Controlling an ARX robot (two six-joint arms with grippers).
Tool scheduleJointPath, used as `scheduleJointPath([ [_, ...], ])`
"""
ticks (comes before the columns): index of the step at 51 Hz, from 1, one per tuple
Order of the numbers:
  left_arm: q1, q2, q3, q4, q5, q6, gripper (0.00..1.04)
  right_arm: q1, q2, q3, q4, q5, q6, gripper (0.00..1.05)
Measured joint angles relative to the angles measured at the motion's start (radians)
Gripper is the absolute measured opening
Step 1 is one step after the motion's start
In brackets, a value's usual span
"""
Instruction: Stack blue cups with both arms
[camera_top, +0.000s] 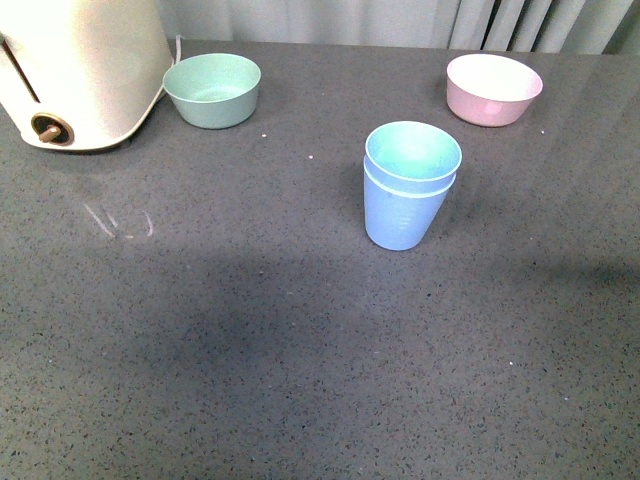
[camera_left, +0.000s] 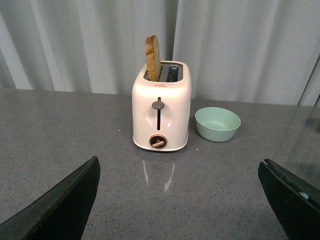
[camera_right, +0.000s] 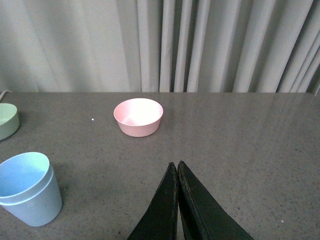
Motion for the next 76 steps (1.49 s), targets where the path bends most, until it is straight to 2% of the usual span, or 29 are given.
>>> scheduleJointPath([
  [20, 0.0, 0.0, 0.0, 0.0, 0.0, 0.0, 0.96, -0.002, -0.251, -0.095, -0.157, 0.0, 0.0, 0.02],
  [23, 0.0, 0.0, 0.0, 0.0, 0.0, 0.0, 0.96, -0.002, -0.265, -0.117, -0.134, -0.001, 0.0, 0.02],
  [46, 0.0, 0.0, 0.0, 0.0, 0.0, 0.0, 0.96, -0.002, -0.496, -0.117, -0.345, 0.0, 0.002, 0.02],
  [71, 0.0, 0.0, 0.0, 0.0, 0.0, 0.0, 0.96, -0.002, -0.657, -0.117, -0.506, 0.0, 0.002, 0.02],
  [76, 0.0, 0.0, 0.0, 0.0, 0.0, 0.0, 0.96, -0.002, -0.763, -0.117, -0.647, 0.001, 0.002, 0.02],
])
